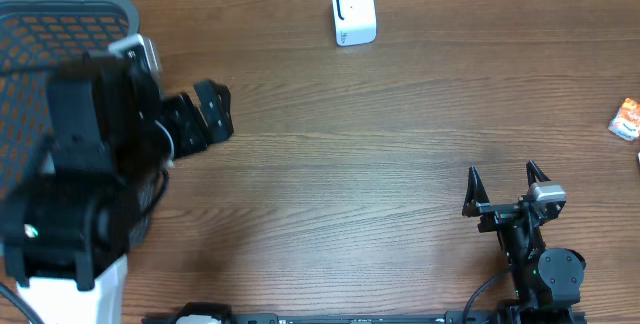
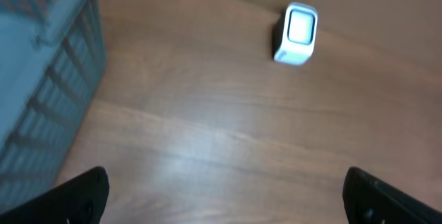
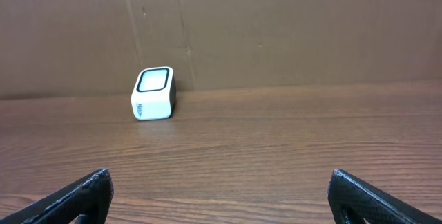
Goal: Scan the item barcode
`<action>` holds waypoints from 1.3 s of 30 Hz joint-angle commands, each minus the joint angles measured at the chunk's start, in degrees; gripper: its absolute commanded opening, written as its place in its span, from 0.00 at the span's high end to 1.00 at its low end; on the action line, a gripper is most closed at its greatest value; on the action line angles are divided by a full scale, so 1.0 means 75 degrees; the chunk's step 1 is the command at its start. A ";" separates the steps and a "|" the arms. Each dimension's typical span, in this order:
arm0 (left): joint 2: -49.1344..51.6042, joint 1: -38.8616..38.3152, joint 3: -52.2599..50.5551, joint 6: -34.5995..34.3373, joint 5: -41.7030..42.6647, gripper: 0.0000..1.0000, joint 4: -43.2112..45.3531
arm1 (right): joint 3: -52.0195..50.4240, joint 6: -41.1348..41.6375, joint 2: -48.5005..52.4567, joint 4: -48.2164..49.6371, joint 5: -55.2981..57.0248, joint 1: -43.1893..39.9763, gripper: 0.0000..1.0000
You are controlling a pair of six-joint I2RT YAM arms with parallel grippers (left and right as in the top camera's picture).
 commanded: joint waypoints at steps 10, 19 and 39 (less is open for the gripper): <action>-0.4986 0.0017 -0.7455 0.0099 0.1268 0.00 0.5269 | -0.0082 -0.0032 -0.0076 0.0058 0.0044 0.0064 0.00; -0.7321 0.0201 -1.0966 0.0099 0.0737 0.00 0.7647 | -0.0082 -0.0032 -0.0076 0.0058 0.0044 0.0064 0.00; -0.9072 0.0350 -1.3376 0.2801 0.0373 0.00 1.1389 | -0.0082 -0.0032 -0.0076 0.0058 0.0044 0.0064 0.00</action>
